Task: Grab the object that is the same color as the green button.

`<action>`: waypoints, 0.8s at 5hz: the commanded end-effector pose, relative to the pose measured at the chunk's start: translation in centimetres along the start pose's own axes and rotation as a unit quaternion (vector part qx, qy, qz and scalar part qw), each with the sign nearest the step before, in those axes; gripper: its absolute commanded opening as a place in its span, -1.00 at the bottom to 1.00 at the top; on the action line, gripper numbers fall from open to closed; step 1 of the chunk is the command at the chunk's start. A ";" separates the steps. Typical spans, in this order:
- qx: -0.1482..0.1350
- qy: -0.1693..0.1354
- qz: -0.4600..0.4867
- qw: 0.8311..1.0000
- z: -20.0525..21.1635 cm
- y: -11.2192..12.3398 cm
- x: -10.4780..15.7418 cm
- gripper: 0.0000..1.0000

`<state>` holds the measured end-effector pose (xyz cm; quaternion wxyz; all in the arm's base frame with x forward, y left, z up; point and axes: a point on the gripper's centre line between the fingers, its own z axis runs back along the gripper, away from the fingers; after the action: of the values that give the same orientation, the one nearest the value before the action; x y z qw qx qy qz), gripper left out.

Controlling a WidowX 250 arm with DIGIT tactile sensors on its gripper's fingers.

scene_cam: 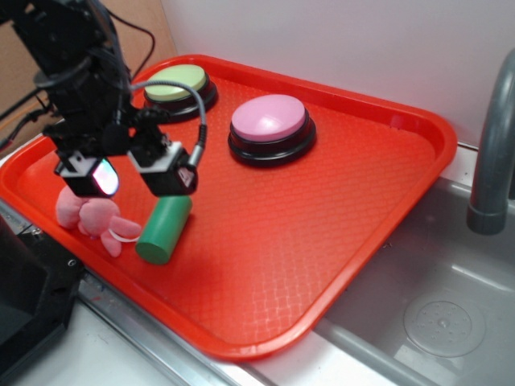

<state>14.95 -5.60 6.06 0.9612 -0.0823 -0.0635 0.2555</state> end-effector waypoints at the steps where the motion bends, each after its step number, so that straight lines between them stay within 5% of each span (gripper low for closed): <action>1: 0.011 -0.008 -0.022 1.000 -3.2 -0.8 0.2 1.00; 2: 0.006 -0.016 -0.012 1.000 -3.5 -0.8 0.5 1.00; 3: 0.004 -0.025 -0.004 1.000 -3.4 -0.7 0.7 -1.00; 4: -0.001 -0.025 -0.026 0.999 -1.3 -1.0 1.5 -1.00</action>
<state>15.97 -5.58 4.36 0.9675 -0.0658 -0.0693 0.2341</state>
